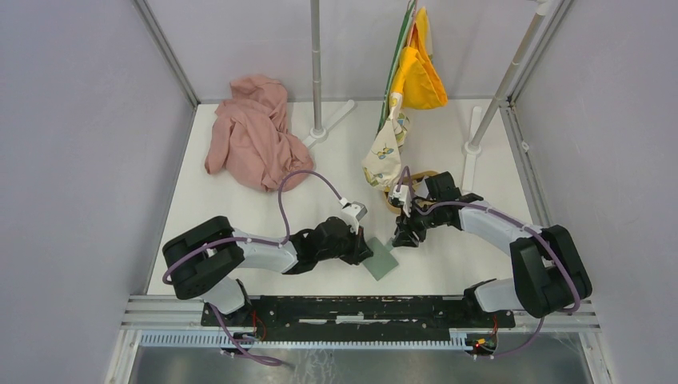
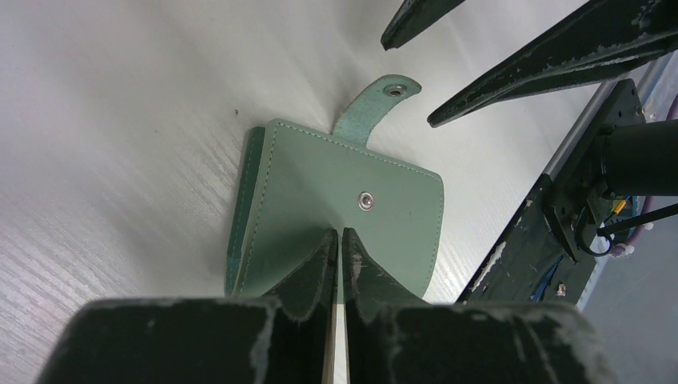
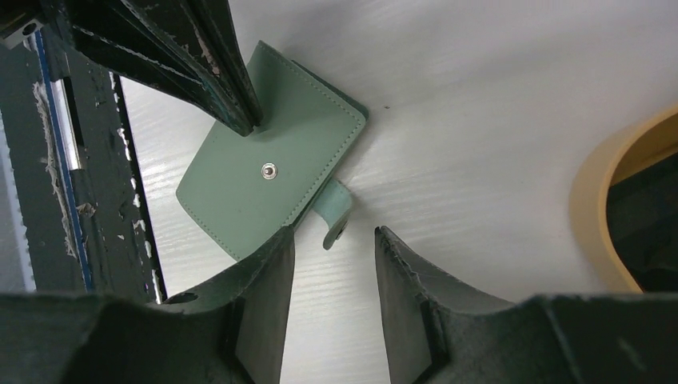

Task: Put the credit cards into the card holder
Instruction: Close the card holder at the center of the board.

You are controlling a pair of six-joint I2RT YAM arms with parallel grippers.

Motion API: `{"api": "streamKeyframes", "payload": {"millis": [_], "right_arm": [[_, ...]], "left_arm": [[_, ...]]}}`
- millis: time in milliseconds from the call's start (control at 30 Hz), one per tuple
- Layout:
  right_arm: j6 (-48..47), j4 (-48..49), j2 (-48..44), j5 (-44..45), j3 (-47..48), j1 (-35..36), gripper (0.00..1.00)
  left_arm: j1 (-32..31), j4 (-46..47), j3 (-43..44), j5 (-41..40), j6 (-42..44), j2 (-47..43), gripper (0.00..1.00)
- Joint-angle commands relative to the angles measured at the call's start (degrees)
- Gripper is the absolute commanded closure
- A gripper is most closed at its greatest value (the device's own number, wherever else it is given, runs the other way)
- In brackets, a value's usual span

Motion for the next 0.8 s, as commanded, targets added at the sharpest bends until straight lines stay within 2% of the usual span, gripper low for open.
{"api": "streamKeyframes", "payload": {"millis": [0,133,333,467,600,767], "right_arm": [[0.39,0.31,0.41,0.83,0.31,1.03,0.54],[0.63,0.5,0.58,1.03,0.45,0.99,0.61],[0.75,0.36,0.95,0.87,0.89,1.14,0.83],[0.82,0.65,0.98,0.36,1.13,1.08,0.94],[0.29,0.47,0.88,0.09,2.06,1.33,1.0],[-1.23,0.61,1.22,1.79,4.29,3.11,1.0]], "left_arm": [[-0.33,3.13,2.01,0.58,2.35,0.46,0.9],[-0.59,3.09,2.32,0.48,2.35,0.74,0.9],[-0.64,3.09,2.16,0.23,2.18,0.95,0.9],[-0.72,3.12,2.01,0.07,1.95,0.6,0.9],[-0.78,3.08,2.05,-0.17,1.2,0.48,0.91],[-0.94,3.1,2.83,-0.12,-1.73,1.58,0.96]]}}
